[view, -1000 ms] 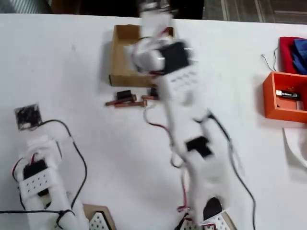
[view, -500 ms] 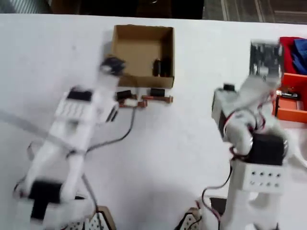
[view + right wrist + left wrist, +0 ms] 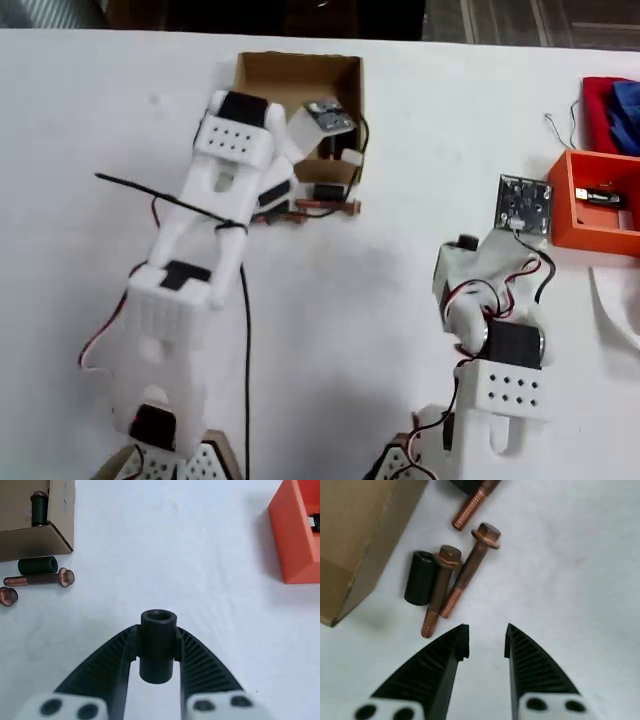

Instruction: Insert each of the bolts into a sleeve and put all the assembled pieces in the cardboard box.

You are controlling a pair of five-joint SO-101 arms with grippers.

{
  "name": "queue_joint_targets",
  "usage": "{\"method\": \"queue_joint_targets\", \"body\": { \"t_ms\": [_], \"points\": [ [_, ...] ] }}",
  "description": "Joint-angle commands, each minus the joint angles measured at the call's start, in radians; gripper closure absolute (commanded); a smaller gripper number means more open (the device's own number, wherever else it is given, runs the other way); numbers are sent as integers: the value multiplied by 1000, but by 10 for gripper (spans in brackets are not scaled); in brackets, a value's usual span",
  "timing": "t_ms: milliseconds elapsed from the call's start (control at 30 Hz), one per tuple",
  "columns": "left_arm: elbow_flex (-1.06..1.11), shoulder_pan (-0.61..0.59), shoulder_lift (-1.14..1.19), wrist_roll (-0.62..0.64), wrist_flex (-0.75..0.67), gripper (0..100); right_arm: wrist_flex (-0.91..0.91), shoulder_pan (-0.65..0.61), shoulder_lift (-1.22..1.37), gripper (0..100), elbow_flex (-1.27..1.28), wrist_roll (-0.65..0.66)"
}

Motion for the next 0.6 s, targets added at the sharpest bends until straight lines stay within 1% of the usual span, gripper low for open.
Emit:
{"method": "queue_joint_targets", "body": {
  "t_ms": [0, 200, 300, 567],
  "points": [
    [-140, 28, 64, -9, 23, 857, -21, 10, -24, 978, -11, 6],
    [-205, 81, 181, -15, 11, 857, -21, 10, -24, 978, -11, 6],
    [-225, 84, 230, -15, -12, 858, -19, 10, -24, 978, -9, 6],
    [-325, 84, 308, -15, -11, 858, -18, 10, -24, 978, -9, 6]
  ]
}}
